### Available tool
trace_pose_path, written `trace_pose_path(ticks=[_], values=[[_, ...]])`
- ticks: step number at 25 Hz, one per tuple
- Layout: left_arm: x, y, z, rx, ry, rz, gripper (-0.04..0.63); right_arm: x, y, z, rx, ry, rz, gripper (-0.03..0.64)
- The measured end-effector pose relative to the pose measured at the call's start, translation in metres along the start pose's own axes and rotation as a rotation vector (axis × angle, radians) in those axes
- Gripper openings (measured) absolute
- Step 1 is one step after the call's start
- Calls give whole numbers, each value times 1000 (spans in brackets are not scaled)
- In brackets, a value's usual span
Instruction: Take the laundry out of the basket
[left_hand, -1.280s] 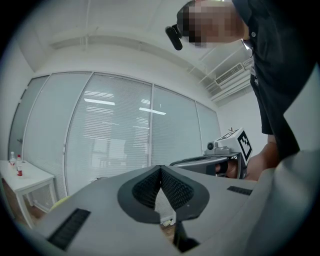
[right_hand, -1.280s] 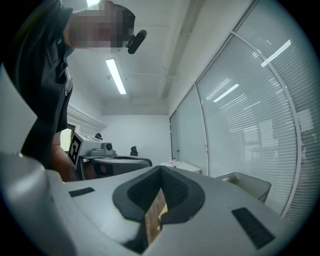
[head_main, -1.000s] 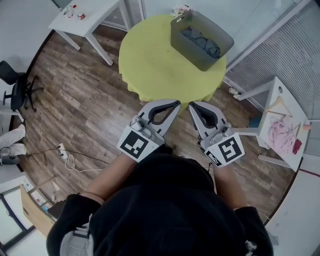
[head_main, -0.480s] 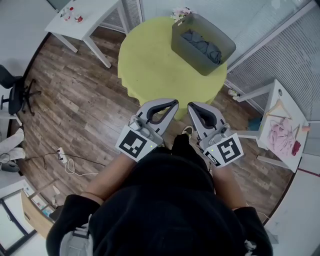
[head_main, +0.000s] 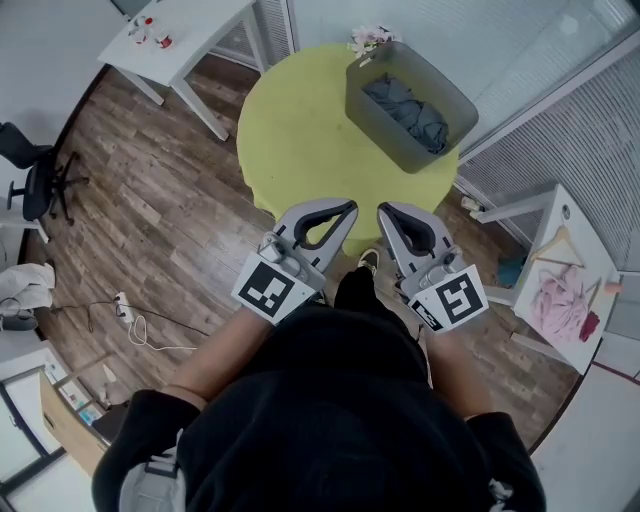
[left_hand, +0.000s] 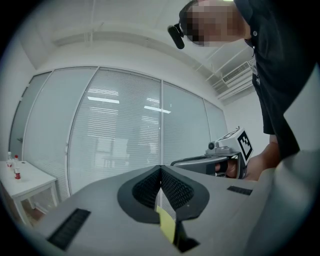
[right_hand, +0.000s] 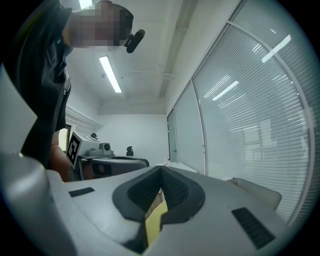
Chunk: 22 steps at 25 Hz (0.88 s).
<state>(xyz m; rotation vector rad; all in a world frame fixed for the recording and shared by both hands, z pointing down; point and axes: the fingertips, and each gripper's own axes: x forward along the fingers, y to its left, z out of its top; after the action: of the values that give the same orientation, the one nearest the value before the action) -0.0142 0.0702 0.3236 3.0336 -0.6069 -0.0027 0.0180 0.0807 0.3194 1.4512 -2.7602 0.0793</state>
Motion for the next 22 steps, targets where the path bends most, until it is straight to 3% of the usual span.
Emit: trace_pose_path(ticks=[22], values=[[149,35,5,26,37,91,9,10,-153,1,18,4,103,21]])
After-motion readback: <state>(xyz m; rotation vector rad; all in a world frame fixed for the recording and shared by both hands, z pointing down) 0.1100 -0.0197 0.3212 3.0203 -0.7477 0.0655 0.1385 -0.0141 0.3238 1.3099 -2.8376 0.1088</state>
